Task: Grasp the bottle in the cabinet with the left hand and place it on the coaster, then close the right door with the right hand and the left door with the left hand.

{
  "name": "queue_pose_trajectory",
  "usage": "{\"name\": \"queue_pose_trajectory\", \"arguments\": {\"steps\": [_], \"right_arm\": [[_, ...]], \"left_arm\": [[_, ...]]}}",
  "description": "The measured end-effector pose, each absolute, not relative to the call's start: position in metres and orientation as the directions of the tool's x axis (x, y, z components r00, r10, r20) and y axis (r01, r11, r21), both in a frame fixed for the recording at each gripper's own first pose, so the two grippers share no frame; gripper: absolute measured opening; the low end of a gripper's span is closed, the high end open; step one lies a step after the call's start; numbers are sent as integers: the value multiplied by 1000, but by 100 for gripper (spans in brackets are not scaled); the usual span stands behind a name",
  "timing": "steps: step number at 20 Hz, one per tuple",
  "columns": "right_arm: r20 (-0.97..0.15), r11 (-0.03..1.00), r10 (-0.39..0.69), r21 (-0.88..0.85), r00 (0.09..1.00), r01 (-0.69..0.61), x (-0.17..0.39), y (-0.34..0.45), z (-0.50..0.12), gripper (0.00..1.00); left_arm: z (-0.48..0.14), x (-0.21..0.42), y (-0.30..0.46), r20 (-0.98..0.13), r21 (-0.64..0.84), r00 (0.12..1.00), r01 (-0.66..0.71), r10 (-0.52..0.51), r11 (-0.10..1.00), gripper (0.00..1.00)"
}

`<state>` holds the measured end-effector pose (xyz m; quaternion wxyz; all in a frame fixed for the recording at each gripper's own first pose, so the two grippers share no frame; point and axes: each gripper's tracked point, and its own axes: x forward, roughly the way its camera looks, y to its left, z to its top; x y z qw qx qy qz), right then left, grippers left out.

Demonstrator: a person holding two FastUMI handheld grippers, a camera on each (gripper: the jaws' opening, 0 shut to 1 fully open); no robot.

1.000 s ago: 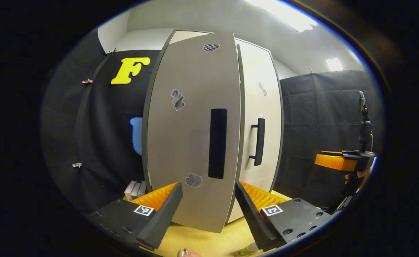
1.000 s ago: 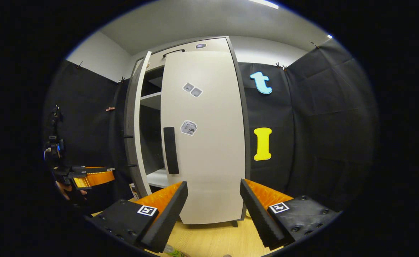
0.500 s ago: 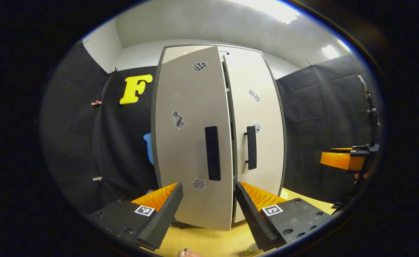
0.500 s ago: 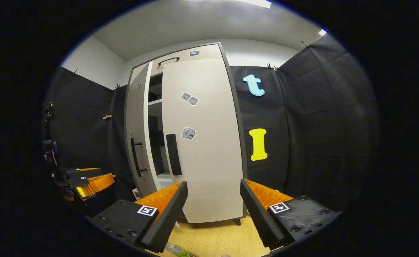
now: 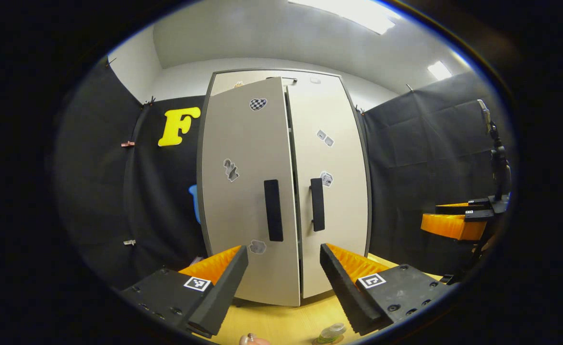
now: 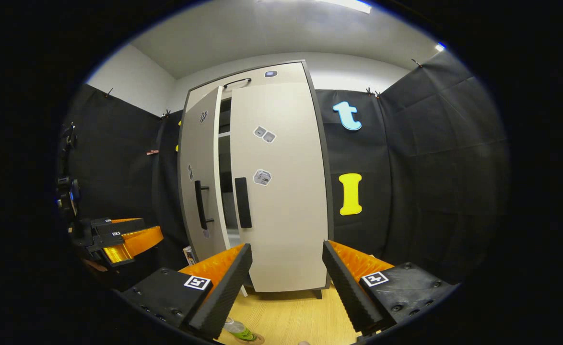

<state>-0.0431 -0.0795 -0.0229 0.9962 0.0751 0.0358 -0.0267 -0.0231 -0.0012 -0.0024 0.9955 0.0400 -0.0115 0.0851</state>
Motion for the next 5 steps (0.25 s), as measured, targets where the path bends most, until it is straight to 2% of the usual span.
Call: {"name": "queue_pose_trajectory", "arguments": {"steps": [1, 5], "right_arm": [[-78, 987, -45, 147, 996, 56, -45, -79, -24, 98], [-80, 991, -43, 125, 996, 52, -49, -80, -22, 98]], "left_arm": [[-2, -26, 0, 30, 74, 984, -176, 175, 982, 95], [1, -29, 4, 35, 73, 980, -197, 195, 978, 95]]}}
